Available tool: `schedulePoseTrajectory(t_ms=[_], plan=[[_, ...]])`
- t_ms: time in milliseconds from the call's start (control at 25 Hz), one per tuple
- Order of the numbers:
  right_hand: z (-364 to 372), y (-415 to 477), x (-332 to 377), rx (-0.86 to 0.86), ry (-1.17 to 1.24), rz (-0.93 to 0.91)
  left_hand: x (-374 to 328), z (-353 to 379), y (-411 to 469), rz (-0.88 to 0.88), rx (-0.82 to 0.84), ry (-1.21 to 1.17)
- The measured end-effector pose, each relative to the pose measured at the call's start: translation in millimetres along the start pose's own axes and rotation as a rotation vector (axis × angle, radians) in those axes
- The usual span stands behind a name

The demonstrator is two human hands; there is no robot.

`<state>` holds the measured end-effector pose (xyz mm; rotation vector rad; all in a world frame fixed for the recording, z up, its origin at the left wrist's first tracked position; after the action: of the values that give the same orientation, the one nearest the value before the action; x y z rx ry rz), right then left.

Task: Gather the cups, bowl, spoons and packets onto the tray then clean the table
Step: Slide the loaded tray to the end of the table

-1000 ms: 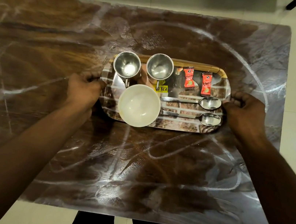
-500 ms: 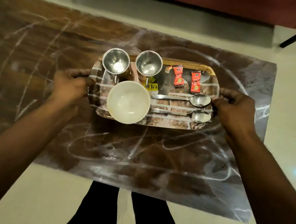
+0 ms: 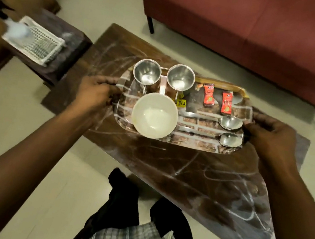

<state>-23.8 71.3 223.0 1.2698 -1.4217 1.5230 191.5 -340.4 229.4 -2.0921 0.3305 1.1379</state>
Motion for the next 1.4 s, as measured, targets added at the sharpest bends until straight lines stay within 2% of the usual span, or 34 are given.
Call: schedulePoseTrajectory(t_ms=[320, 640, 960, 1120, 1400], plan=[[162.9, -11.2, 57.7, 0.139, -0.04, -0.02, 8.6, -164.6, 14.7, -0.025, -0.095, -0.054], [315.1, 15.5, 61.9, 0.259, -0.114, -0.011, 37.3, -273.0, 62.9, -0.062, -0.209, -0.102], [451.8, 99.0, 48.6, 0.407, -0.301, 0.007, 99.6, -292.5, 109.9, -0.209, -0.252, -0.174], [505.5, 138.0, 32.5, 0.468, -0.435, 0.022, 135.9, -273.9, 132.1, -0.31, -0.277, -0.26], [574.6, 205.9, -12.0, 0.458, -0.591, 0.05, 194.8, -230.2, 180.0, -0.496, -0.27, -0.337]])
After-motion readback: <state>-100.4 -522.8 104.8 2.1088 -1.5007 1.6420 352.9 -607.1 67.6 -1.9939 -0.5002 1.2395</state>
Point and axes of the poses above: each hand's wrist, its own y-axis towards the middle knuckle, its own z-axis out of the palm, x = y × z, the point moved 9 cm from there along y, towards the middle knuckle, and after that the axes turned 13 degrees about y, right-handed, at the moved point
